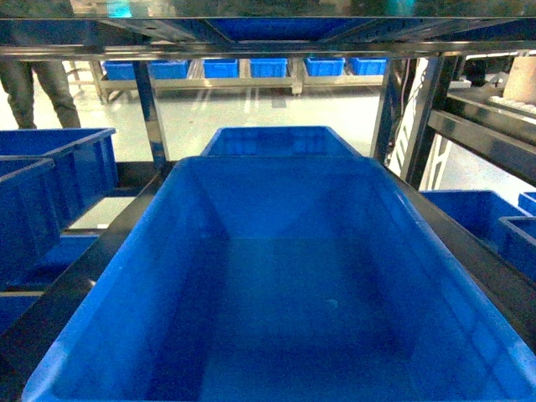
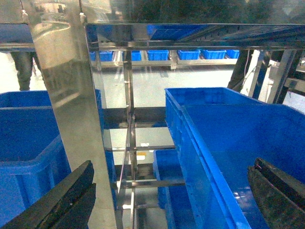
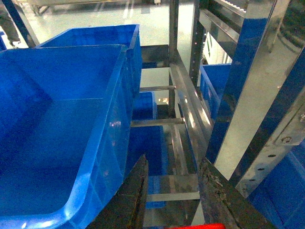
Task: Pick red block from blue box to shelf
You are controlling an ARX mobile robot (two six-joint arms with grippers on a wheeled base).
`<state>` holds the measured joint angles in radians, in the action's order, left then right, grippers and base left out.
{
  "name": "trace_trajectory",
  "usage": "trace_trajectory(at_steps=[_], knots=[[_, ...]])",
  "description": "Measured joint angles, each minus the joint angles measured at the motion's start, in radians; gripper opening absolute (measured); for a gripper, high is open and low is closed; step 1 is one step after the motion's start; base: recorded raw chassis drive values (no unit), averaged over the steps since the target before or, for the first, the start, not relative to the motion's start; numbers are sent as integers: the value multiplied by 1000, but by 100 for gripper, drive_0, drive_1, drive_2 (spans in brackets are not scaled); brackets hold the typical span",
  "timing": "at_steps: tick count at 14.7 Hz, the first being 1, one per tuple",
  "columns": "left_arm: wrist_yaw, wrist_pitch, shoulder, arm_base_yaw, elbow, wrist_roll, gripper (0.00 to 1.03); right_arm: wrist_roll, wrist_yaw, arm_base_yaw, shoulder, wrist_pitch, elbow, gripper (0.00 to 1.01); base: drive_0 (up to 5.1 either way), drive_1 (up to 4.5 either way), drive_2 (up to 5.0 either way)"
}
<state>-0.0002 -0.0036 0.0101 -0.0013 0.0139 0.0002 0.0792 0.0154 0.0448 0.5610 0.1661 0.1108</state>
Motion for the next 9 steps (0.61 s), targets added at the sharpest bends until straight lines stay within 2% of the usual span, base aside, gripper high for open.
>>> trace_trajectory(at_steps=[9], knots=[[0,0,0,0,0,0,98,0,0,0,0,0,0,27,0,0,0]])
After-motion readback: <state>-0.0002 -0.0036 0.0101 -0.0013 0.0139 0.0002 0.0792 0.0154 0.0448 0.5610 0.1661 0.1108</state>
